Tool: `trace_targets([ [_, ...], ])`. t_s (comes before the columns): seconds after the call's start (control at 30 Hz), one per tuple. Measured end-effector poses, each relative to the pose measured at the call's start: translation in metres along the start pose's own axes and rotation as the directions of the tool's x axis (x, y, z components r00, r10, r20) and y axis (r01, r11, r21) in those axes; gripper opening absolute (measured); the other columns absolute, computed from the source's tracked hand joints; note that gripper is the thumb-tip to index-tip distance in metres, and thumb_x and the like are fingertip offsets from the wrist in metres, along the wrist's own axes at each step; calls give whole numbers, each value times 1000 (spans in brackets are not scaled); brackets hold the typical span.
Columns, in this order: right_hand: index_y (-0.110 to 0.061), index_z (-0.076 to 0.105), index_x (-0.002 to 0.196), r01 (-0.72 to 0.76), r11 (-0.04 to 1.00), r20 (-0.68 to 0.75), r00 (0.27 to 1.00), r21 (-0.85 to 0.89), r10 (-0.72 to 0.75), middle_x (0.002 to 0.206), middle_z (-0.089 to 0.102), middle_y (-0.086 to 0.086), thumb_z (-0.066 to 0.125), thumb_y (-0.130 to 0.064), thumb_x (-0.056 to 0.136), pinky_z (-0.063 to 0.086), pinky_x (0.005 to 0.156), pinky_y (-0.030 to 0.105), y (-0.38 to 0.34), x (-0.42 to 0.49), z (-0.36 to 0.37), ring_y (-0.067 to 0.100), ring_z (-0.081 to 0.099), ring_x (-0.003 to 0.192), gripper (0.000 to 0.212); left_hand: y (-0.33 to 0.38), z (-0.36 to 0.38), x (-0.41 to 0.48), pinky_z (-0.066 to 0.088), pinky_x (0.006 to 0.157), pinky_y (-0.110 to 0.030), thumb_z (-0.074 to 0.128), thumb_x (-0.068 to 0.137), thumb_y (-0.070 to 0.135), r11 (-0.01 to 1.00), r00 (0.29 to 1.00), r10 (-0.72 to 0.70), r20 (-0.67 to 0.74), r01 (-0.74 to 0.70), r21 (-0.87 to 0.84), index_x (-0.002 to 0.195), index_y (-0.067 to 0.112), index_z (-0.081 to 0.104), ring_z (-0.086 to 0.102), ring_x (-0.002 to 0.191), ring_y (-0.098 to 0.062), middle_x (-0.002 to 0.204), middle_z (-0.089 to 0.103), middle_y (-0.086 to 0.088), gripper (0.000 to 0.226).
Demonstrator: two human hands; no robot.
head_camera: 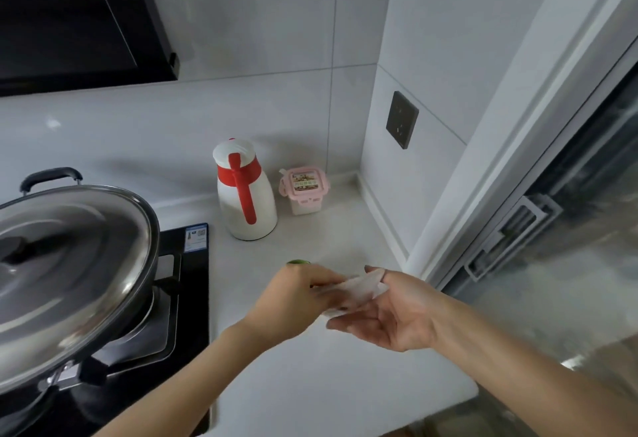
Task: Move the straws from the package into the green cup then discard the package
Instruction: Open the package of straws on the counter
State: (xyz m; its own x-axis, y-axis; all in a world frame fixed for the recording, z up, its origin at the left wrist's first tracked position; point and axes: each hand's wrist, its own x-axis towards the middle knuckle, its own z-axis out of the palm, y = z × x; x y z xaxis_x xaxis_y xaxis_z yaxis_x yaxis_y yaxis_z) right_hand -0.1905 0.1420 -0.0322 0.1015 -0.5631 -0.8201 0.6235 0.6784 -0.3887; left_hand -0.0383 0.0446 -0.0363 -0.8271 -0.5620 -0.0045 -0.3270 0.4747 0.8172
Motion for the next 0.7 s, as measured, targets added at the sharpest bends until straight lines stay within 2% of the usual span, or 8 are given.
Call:
trace_targets([
  [0.07, 6, 65, 105, 13, 988, -74, 997, -153, -24, 92, 73, 24, 41, -49, 91, 54, 48, 25, -2, -9, 2, 28, 73, 72, 62, -2, -5, 4, 48, 62, -36, 68, 84, 22, 998, 997, -28, -71, 32, 62, 72, 14, 71, 55, 61, -17, 65, 64, -3, 15],
  [0.13, -1, 68, 92, 140, 855, -229, 931, -499, -286, 75, 75, 14, 44, -53, 89, 50, 49, 24, -2, -19, 1, 23, 69, 61, 58, -2, -15, 7, 51, 67, -28, 71, 82, 22, 996, 991, -35, -128, 46, 81, 77, 16, 76, 64, 68, -15, 75, 73, -1, 9],
  [0.2, -7, 69, 87, 252, 419, -188, 619, -872, -762, 72, 73, 0, 51, -44, 90, 51, 61, 30, -4, -25, -3, 20, 66, 67, 41, -1, -24, 11, 52, 75, -23, 74, 80, 23, 992, 994, -27, -109, 40, 120, 86, 18, 78, 67, 78, -10, 86, 76, 3, 9],
  [0.27, -17, 68, 98, 256, -39, 126, 333, -966, -934, 87, 69, -7, 56, -39, 89, 47, 72, 26, -9, -31, 4, 14, 61, 80, 27, 2, -32, 16, 50, 79, -23, 74, 80, 25, 974, 999, 4, -32, 4, 228, 91, 19, 77, 67, 85, -12, 92, 76, 4, 13],
  [0.37, -17, 70, 100, 238, -287, 369, 473, -928, -800, 93, 68, -2, 57, -42, 88, 42, 74, 25, -17, -26, 20, 17, 58, 85, 30, 7, -39, 22, 47, 76, -25, 72, 81, 29, 919, 995, 82, 49, -94, 384, 94, 22, 77, 64, 87, -14, 94, 75, 6, 15],
  [0.5, -9, 67, 77, 264, -276, 375, 499, -924, -781, 71, 64, 2, 62, -27, 85, 44, 60, 27, -9, 0, 32, 19, 57, 66, 20, 2, -41, 19, 41, 86, -27, 71, 81, 36, 856, 986, 149, 80, -169, 489, 95, 25, 76, 61, 95, -15, 104, 73, 8, 19],
  [0.6, -13, 65, 67, 363, -111, 269, 421, -925, -866, 57, 58, -6, 65, -20, 79, 37, 50, 19, 1, 17, 39, 9, 51, 54, 14, -11, -45, 4, 37, 94, -31, 72, 77, 42, 848, 972, 137, -194, -14, 530, 103, 27, 70, 52, 106, -14, 113, 62, 8, 31],
  [0.7, -19, 53, 58, 431, 79, 158, 487, -899, -859, 46, 50, -10, 62, -16, 73, 33, 45, 17, 8, 28, 54, 3, 45, 46, 18, -16, -50, -12, 43, 76, -25, 71, 79, 37, 933, 937, -46, -345, 164, 321, 89, 21, 62, 54, 82, -11, 88, 59, 11, 20],
])
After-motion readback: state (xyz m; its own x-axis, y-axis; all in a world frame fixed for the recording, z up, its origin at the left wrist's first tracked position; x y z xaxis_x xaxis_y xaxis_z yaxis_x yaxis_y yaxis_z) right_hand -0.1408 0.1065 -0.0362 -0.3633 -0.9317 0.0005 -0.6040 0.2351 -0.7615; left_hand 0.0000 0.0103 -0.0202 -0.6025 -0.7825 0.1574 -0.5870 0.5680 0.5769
